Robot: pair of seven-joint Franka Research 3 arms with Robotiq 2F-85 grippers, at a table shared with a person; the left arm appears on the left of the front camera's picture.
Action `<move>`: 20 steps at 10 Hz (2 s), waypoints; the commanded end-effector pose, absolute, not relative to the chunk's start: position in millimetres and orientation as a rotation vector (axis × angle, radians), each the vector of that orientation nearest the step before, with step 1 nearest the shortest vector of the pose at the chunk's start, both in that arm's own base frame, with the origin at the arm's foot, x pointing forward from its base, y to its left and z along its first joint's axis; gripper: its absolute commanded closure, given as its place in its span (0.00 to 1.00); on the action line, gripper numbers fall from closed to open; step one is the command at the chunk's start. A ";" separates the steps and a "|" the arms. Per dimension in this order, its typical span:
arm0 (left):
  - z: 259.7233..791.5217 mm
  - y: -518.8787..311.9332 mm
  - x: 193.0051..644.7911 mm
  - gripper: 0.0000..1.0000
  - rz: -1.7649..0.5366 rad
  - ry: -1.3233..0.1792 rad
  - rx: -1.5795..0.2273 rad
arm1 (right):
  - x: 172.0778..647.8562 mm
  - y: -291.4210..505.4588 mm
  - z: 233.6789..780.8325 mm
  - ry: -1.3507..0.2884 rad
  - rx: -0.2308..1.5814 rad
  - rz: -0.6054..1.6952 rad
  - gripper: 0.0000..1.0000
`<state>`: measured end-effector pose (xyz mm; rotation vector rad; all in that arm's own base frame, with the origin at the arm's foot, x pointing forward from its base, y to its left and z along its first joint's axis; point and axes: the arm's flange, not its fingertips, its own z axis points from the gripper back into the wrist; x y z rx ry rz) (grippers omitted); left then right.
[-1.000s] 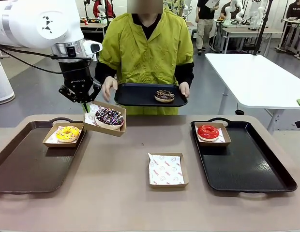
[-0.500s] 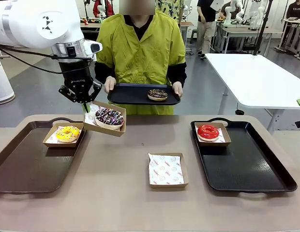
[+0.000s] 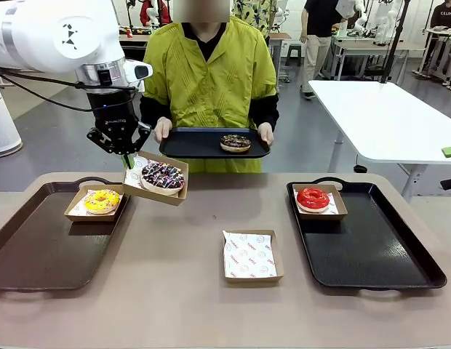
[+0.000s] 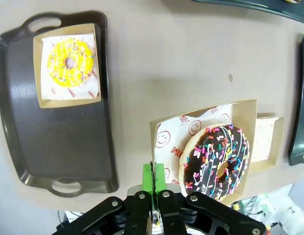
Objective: Individually package the donuts and arrange them on the tray.
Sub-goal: Place the picked Paper togo box on the Handle tray while simultaneously picking up another Paper togo box from the table with the other hand.
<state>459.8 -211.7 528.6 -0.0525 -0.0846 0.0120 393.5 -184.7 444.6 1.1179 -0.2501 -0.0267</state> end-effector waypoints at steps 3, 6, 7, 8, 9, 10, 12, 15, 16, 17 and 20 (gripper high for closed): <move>544.2 -113.4 445.8 0.99 -0.130 -0.140 -0.022 | 407.3 -69.1 482.6 -0.162 0.811 -0.012 0.00; 532.2 -51.6 437.6 0.99 -0.084 -0.153 0.014 | 410.5 28.1 483.5 -0.125 0.604 0.072 0.00; 522.4 -38.4 432.8 0.99 -0.058 -0.145 0.014 | 411.6 55.5 477.5 -0.126 0.554 0.082 0.00; 512.4 -25.8 427.4 0.99 -0.034 -0.137 0.003 | 414.3 78.2 472.1 -0.128 0.517 0.090 0.00; 502.3 -10.2 420.9 0.99 -0.022 -0.141 -0.031 | 418.3 97.7 464.5 -0.136 0.481 0.096 0.00; 492.9 0.5 415.3 0.99 -0.004 -0.135 -0.038 | 419.3 109.8 456.9 -0.130 0.466 0.102 0.00; 484.1 10.6 409.0 0.99 -0.013 -0.134 -0.034 | 417.7 122.1 448.5 -0.124 0.455 0.107 0.00; 484.2 6.6 415.7 0.99 0.013 -0.104 -0.024 | 418.6 121.9 452.0 -0.123 0.480 0.133 0.00; 484.2 6.6 415.7 0.99 0.013 -0.104 -0.024 | 418.6 121.9 452.0 -0.123 0.480 0.133 0.00; 484.2 6.6 415.7 0.99 0.013 -0.104 -0.024 | 418.6 121.9 452.0 -0.123 0.480 0.133 0.00; 484.2 6.6 415.7 0.99 0.013 -0.104 -0.024 | 418.6 121.9 452.0 -0.123 0.480 0.133 0.00</move>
